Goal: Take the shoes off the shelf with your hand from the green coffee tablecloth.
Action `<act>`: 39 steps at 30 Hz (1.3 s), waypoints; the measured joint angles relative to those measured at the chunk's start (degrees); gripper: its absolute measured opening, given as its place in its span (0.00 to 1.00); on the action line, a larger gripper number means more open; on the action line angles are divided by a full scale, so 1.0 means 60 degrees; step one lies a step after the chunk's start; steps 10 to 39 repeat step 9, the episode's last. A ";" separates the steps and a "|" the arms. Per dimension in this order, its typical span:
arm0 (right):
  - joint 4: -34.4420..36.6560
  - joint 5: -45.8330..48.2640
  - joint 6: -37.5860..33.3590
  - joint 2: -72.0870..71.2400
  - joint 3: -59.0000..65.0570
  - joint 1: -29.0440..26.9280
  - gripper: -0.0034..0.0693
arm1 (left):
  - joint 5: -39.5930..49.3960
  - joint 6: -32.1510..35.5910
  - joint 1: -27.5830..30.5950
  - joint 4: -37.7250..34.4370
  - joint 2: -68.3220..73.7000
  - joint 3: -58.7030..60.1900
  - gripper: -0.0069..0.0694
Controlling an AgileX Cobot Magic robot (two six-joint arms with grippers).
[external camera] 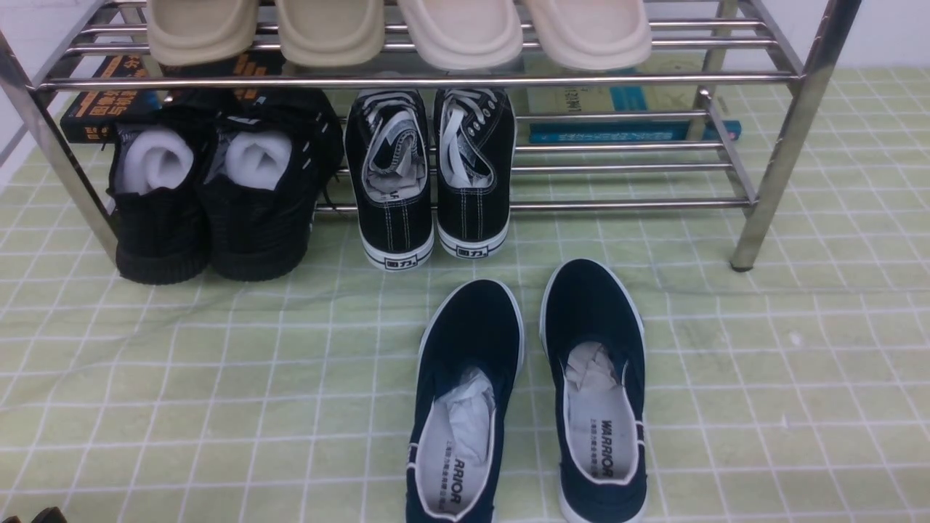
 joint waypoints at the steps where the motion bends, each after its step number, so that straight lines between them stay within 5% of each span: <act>1: 0.0000 0.0000 0.0000 0.0000 0.0000 0.0000 0.21 | 0.0000 0.0000 0.0000 0.0000 0.0000 0.0000 0.41; 39: 0.0000 0.0000 0.0000 0.0000 0.0000 0.0000 0.23 | 0.0000 0.0000 0.0000 0.0000 0.0000 0.0000 0.41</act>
